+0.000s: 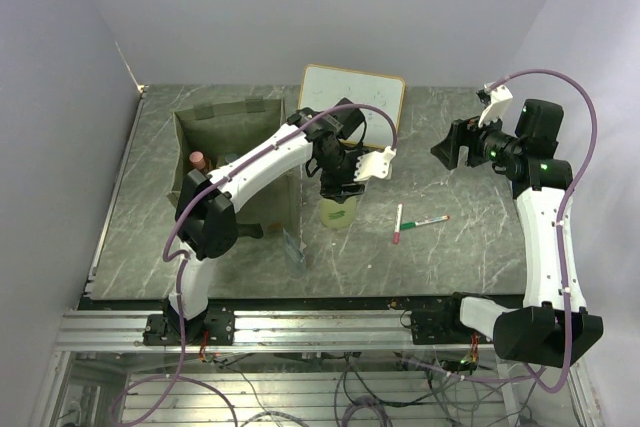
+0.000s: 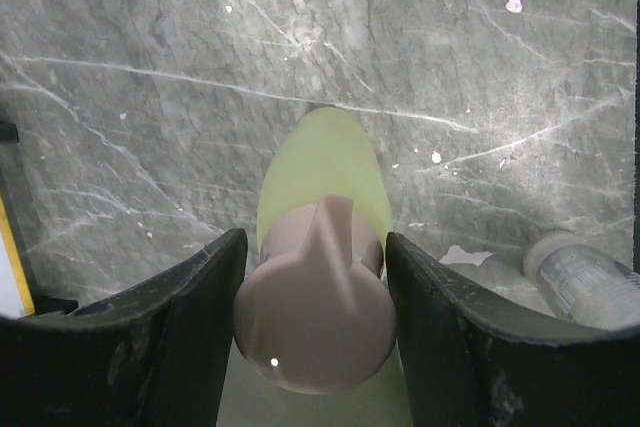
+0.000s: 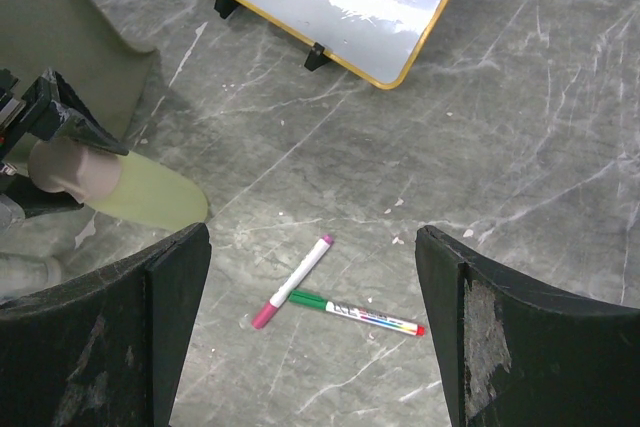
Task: Place the personal care products into the canvas bag
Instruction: Pick up the care product from the center of the board.
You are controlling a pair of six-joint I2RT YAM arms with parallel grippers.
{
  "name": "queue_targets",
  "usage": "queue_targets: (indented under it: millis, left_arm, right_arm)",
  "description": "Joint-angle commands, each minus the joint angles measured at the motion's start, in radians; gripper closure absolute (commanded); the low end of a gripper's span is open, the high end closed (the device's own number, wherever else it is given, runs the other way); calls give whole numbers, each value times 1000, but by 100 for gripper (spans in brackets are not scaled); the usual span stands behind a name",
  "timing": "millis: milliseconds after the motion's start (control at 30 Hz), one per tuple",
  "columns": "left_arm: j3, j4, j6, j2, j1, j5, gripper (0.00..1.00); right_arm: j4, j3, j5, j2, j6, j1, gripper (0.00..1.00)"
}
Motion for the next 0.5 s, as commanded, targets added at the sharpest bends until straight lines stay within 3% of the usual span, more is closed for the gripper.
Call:
queue_targets:
  millis: [0,167,467]
  left_arm:
    - [-14,21,6,-31,-6,-21,33]
    - [-17,23,-2,-40,-5,-25,29]
    - [-12,28,-10,-55,-4,-32,31]
  right_arm:
    - [23,-10,-16,-8,7,-9,17]
    - [23,-8,-19,-7,9,-11,17]
    - [23,-11,-23,-8,9,-11,17]
